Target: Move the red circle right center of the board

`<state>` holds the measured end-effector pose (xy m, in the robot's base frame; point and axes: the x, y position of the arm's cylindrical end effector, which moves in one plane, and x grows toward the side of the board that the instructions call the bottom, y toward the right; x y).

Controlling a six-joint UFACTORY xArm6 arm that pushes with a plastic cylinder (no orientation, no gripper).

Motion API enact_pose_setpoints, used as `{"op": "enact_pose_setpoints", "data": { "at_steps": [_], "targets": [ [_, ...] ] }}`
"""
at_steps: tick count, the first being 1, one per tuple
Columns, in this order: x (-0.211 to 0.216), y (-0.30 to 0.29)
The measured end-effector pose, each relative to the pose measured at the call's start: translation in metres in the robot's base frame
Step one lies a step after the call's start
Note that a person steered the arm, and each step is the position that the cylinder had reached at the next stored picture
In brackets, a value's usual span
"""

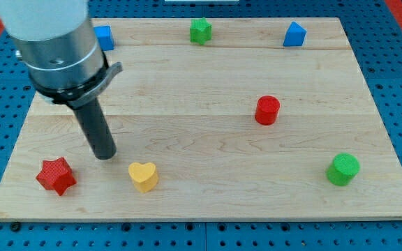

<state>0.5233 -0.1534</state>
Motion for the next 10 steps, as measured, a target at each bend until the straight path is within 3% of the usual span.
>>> {"op": "enact_pose_setpoints", "data": {
  "at_steps": [1,4,5,6,8,10],
  "targets": [
    [0.046,-0.002],
    [0.059,0.117],
    [0.085,0.149],
    [0.06,0.198],
    [-0.025,0.207],
    [-0.088,0.265]
  ]
}}
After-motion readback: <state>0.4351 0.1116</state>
